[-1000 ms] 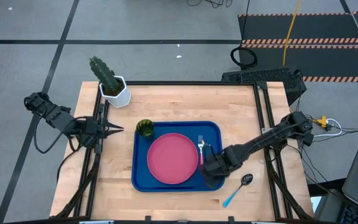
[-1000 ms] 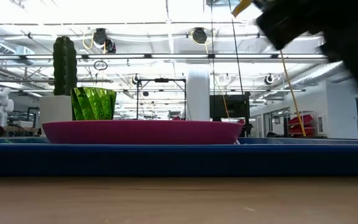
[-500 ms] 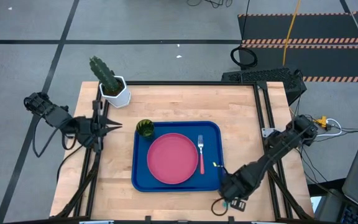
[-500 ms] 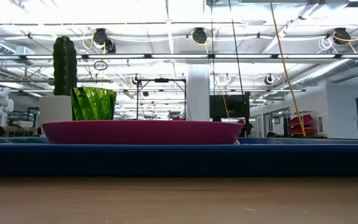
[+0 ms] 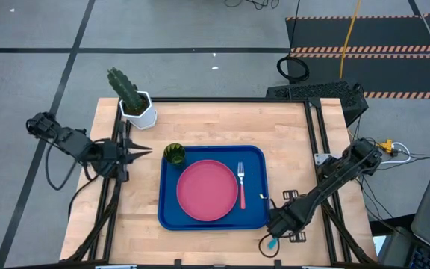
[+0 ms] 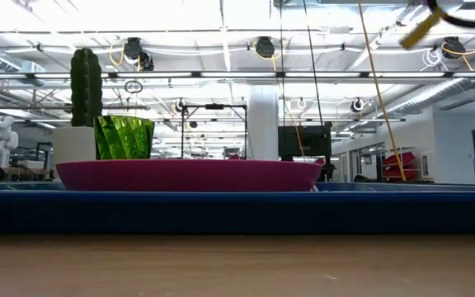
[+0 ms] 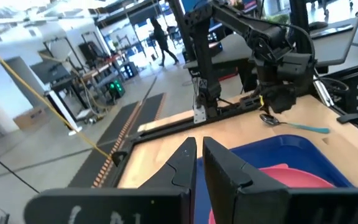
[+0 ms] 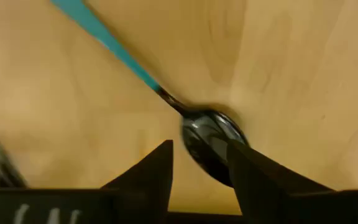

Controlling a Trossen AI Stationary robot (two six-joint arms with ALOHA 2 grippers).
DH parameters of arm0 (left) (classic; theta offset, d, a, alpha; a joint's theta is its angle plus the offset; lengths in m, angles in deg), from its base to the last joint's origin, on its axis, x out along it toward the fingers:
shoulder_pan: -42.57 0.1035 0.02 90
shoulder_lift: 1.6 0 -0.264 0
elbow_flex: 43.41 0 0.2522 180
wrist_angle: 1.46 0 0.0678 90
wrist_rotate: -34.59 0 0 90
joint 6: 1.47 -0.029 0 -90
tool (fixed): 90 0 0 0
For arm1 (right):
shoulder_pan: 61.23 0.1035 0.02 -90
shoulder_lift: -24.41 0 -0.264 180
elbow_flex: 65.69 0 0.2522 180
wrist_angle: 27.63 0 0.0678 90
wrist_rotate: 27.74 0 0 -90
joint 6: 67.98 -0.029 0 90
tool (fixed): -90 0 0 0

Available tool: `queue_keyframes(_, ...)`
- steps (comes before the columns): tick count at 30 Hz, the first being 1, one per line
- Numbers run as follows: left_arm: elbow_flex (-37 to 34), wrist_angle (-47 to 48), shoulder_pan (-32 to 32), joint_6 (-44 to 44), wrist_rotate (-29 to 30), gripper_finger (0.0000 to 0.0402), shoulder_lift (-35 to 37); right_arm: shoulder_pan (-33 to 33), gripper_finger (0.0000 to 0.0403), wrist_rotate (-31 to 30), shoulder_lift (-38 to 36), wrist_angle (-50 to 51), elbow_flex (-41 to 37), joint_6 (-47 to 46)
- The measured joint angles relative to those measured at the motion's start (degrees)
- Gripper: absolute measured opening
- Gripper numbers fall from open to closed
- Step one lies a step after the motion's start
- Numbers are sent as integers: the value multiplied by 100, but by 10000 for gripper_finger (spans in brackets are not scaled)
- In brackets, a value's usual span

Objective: Pick and place plate/cup/fork/spoon on tray
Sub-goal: Put the blue spoon on the right side of the pink fork on the blue serving tray

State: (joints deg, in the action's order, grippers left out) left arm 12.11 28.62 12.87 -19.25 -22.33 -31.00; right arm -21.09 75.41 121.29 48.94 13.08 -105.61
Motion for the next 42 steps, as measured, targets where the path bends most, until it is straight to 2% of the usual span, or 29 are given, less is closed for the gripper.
queue_keyframes(4,0,-146,56,183,-1,33,-301,0,156,-119,0,-44,-213,598)
queue_keyframes(8,0,-681,124,189,1,33,-705,0,150,-317,0,-146,-229,941)
queue_keyframes(19,0,-1735,388,86,5,33,-1551,217,120,-416,0,-939,-229,1092)
queue_keyframes(26,0,-1956,422,187,6,33,-1646,455,118,-446,0,-1150,-229,1092)
queue_keyframes(32,0,-1967,422,251,5,33,-1650,570,118,-895,0,-1137,-229,1095)
queue_keyframes(42,0,-1961,422,182,7,33,-1649,573,118,-895,0,-1161,-230,1227)
